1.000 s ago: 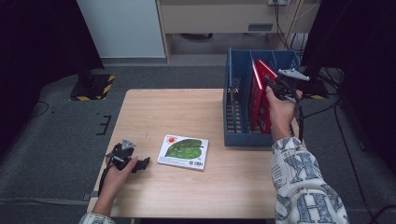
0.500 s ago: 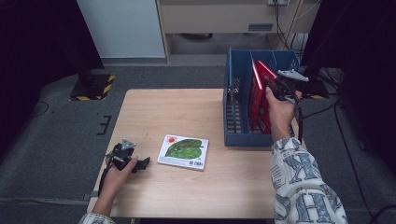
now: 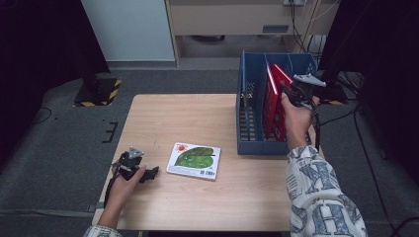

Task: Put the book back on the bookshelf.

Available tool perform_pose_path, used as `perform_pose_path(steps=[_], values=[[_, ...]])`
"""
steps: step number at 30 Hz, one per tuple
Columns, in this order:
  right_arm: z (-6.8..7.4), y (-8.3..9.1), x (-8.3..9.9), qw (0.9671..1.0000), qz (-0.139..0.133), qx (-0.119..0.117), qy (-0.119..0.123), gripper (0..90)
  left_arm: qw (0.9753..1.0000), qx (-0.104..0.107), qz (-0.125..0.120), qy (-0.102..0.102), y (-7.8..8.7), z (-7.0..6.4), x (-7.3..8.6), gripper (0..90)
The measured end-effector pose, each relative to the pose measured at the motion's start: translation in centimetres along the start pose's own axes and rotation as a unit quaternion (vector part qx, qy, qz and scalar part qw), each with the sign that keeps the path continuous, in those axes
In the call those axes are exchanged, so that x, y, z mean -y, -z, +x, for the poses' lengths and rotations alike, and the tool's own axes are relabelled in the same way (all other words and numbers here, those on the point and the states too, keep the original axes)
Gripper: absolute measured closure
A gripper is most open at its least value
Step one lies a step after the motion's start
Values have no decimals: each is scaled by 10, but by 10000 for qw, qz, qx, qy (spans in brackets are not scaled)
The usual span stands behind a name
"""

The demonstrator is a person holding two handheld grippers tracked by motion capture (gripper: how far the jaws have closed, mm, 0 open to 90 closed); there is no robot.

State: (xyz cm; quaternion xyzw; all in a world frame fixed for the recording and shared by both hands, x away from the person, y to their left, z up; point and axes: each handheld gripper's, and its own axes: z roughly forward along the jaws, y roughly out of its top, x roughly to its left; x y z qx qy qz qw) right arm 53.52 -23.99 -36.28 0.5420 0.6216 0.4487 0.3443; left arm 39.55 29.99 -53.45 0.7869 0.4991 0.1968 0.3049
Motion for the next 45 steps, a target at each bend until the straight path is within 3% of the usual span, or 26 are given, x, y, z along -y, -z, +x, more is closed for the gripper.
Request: perform_pose_path(steps=[6, 23, 38, 45], values=[[0, 7, 1, 9997, 224, -37, 2, 782, 10000, -3, -8, 14, 0, 0, 0, 0], [2, 24, 9, 9984, 540, -104, 158, 764, 10000, -12, -9, 23, 0, -1, 0, 0], [2, 30, 2, 9980, 541, -199, 269, 753, 10000, -13, -6, 26, 0, -1, 0, 0], [4, 28, -1, 9977, 575, -139, 321, 765, 10000, -12, -3, 26, 0, -1, 0, 0]])
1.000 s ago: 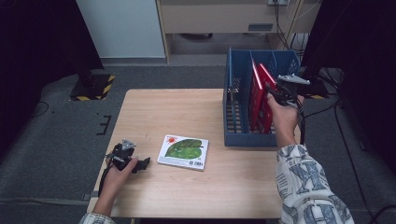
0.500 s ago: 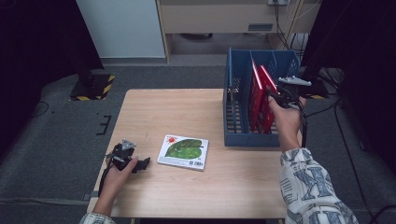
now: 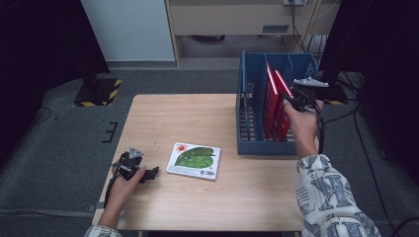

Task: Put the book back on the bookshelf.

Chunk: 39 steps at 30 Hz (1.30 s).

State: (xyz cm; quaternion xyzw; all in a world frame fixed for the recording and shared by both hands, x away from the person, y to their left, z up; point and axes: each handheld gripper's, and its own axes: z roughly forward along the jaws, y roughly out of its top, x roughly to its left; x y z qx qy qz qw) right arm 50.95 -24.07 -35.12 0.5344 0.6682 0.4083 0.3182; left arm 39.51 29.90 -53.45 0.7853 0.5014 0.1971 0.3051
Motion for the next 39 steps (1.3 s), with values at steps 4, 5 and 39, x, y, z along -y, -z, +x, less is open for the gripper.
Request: perform_pose_path(steps=[4, 5, 39], values=[[0, 0, -1, 10000, 17, 70, -56, 777, 10000, -2, 5, 1, 0, 0, 0, 0], [0, 0, -1, 10000, 21, 77, -47, 780, 10000, -4, 6, 3, 0, 0, 0, 0], [2, -23, -27, 9988, -264, 419, 23, 789, 10000, 15, -27, 7, -1, 0, -1, 0]])
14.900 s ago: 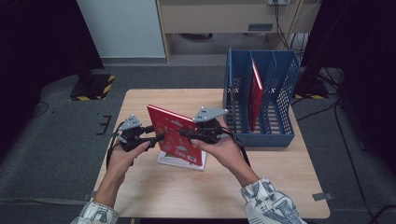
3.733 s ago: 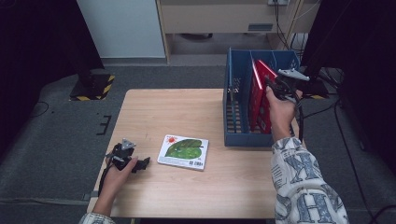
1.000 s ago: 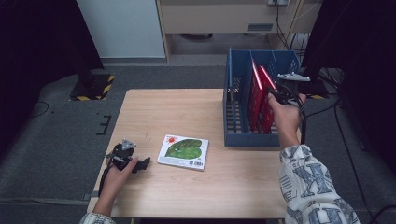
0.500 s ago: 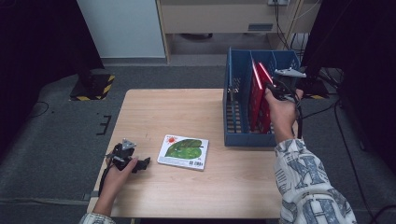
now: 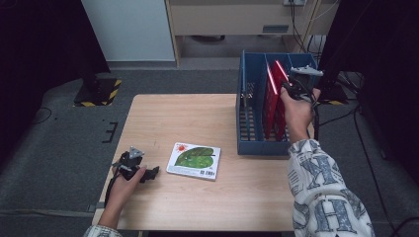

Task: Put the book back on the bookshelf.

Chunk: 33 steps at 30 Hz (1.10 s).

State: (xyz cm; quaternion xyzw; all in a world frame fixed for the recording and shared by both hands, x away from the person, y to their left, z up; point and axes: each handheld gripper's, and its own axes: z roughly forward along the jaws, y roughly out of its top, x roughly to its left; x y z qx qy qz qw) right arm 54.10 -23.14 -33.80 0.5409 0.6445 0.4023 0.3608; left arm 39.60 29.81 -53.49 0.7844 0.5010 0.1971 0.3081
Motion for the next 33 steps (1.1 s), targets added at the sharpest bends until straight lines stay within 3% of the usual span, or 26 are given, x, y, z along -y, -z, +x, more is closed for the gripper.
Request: perform_pose_path(steps=[18, 33], values=[[3, -18, 5, 10000, -3, 8, -55, 789, 10000, 7, 0, -7, 0, 0, 0, 0], [1, -21, 7, 9999, 51, -55, -144, 786, 10000, 13, 1, -15, 0, 0, -1, 0]])
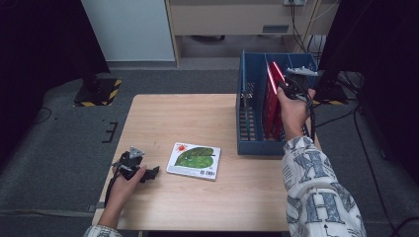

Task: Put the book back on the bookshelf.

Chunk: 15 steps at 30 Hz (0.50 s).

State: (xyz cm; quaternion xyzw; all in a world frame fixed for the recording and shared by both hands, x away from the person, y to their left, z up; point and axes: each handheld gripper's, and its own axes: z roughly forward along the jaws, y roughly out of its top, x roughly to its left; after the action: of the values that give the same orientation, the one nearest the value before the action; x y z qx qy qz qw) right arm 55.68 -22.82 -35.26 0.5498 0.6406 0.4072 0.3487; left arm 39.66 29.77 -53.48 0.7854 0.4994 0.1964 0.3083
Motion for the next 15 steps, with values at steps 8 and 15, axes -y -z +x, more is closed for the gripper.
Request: perform_pose_path(steps=[8, 15], values=[[2, 1, 0, 9999, 55, -109, -84, 767, 10000, -1, 0, 1, 0, 0, 0, 0], [1, 8, -4, 9996, -16, -245, -150, 695, 10000, -1, 0, 4, 0, 0, 0, 0]])
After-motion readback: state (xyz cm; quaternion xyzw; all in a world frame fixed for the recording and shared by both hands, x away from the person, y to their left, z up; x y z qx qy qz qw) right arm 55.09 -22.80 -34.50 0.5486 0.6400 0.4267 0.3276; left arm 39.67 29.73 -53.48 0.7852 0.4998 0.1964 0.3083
